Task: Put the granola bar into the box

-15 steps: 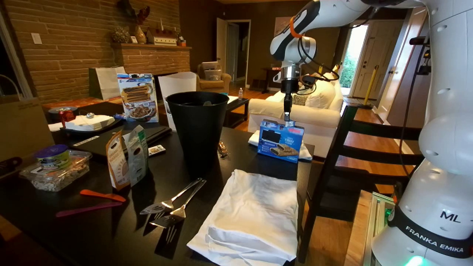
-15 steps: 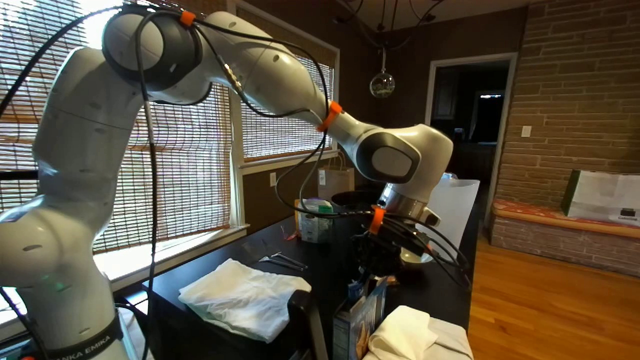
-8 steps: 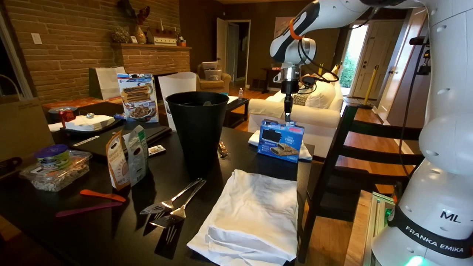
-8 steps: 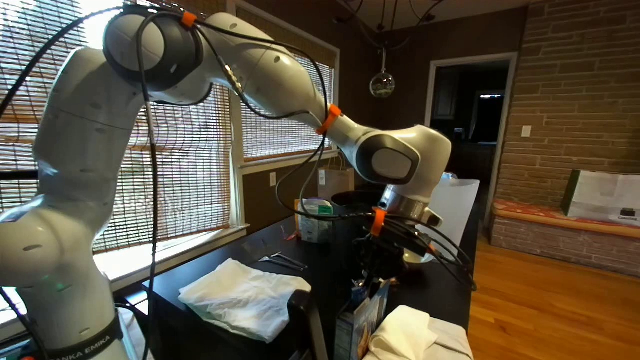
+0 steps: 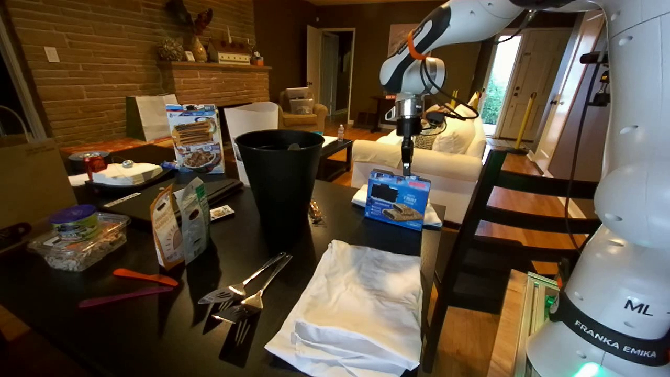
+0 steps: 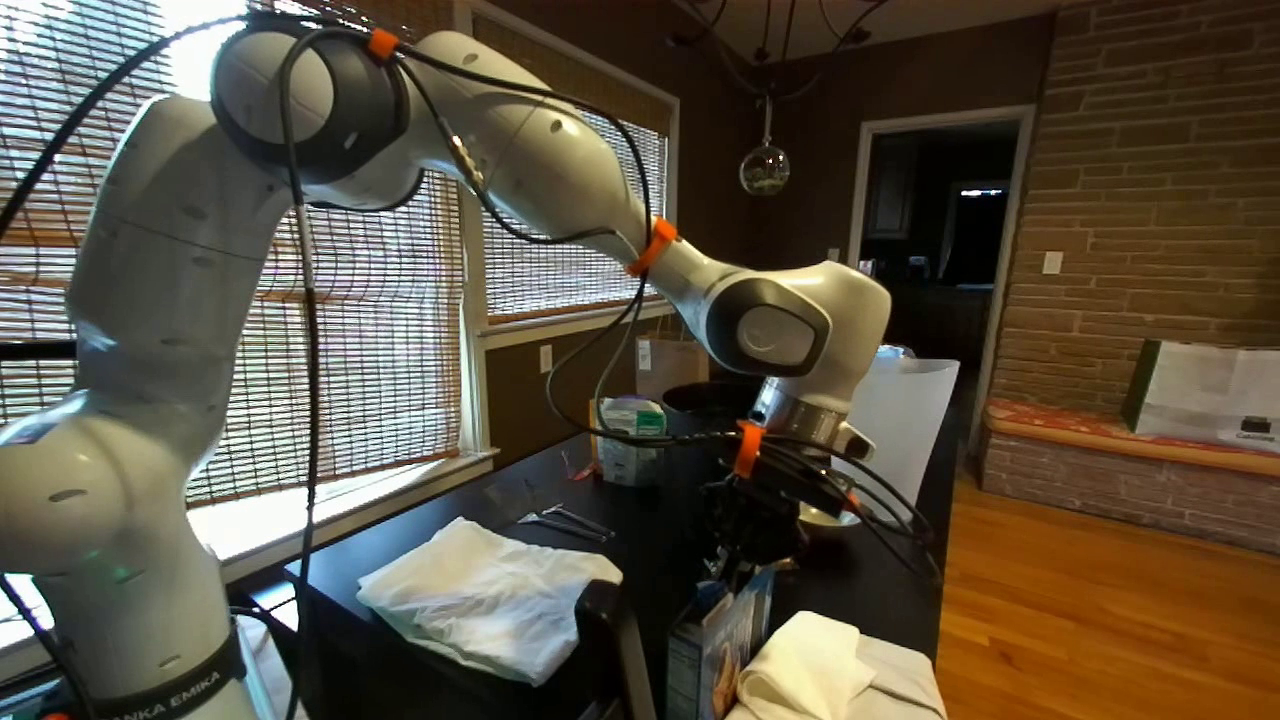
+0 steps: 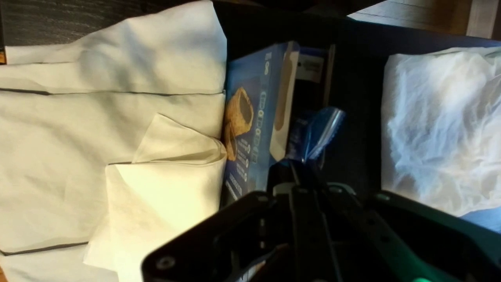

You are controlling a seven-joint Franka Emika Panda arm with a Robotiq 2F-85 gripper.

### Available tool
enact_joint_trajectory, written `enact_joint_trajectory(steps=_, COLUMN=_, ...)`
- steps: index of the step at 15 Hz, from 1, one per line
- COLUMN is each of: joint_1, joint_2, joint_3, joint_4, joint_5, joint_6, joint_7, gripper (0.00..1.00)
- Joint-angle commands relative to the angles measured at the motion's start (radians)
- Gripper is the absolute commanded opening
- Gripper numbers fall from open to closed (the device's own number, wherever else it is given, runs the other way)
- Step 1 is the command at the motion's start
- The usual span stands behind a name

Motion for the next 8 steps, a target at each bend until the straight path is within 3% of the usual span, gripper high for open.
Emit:
enact_joint_trajectory(steps=1, joint_1=0.006, joint_2=-0.018, joint_3=0.009, joint_4=-0.033, joint_5=-0.038, joint_6=0.024, joint_7=0.028, gripper=0.00)
enact_joint_trajectory(steps=4, joint_1=0.010, joint_2=-0.016, joint_3=0.011, joint_4=-0.042, joint_5=-0.050, joint_6=0.032, joint_7=0.036, gripper=0.02)
enact_joint_trajectory(steps=6, joint_1=0.010, joint_2=-0.018, joint_3=0.013, joint_4=-0.048, joint_5=-0.050, joint_6=0.036, joint_7=0.039, gripper=0.27)
enact_joint_trajectory(steps=8, joint_1=0.010, joint_2=-0.021, joint_3=0.015, joint_4=-0.047, joint_5=-0.049, joint_6=0.035, joint_7=0.041, gripper=0.37)
